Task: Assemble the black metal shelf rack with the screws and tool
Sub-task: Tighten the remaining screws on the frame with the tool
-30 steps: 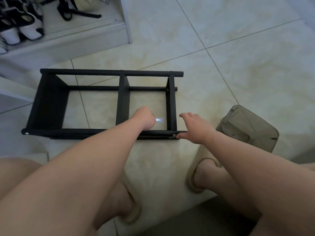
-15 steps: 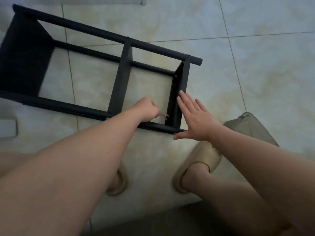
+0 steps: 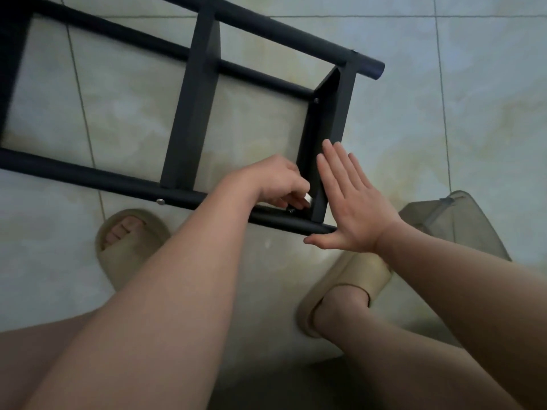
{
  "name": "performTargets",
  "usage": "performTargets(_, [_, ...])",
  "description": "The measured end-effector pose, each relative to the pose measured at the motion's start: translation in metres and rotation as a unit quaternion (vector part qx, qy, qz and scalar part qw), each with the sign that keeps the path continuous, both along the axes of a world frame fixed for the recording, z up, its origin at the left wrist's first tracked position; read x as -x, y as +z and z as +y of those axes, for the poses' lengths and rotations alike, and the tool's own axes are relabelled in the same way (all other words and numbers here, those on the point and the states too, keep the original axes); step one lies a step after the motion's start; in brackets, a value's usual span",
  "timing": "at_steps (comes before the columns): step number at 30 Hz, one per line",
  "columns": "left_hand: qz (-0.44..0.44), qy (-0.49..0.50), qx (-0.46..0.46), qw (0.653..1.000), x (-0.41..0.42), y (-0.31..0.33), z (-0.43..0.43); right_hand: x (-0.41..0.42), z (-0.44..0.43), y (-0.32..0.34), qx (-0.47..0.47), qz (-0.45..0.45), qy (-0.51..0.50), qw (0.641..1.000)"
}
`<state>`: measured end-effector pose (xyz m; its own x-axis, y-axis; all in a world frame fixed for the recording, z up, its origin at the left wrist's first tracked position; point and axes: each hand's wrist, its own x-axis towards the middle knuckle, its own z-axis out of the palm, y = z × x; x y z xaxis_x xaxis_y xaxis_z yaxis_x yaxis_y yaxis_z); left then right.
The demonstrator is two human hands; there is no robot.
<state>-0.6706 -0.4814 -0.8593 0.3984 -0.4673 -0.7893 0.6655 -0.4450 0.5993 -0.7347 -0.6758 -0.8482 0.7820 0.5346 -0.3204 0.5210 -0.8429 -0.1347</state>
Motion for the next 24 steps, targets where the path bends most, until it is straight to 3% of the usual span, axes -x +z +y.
performTargets(9, [0.039, 0.082, 0.028, 0.995, -0.0013, -0.0020, 0.0048, -0.0004, -0.0034, -0.0059, -0.021, -0.014, 0.003, 1.000])
performTargets(19, [0.015, 0.104, 0.006, 0.994, -0.0006, -0.0027, 0.0041, -0.0002, -0.0044, -0.0091, -0.024, -0.030, 0.006, 0.999])
performTargets(24, [0.000, 0.057, -0.010, 0.998, -0.0018, -0.0029, 0.0060, -0.0008, -0.0043, -0.0098, -0.029, -0.033, 0.007, 0.999])
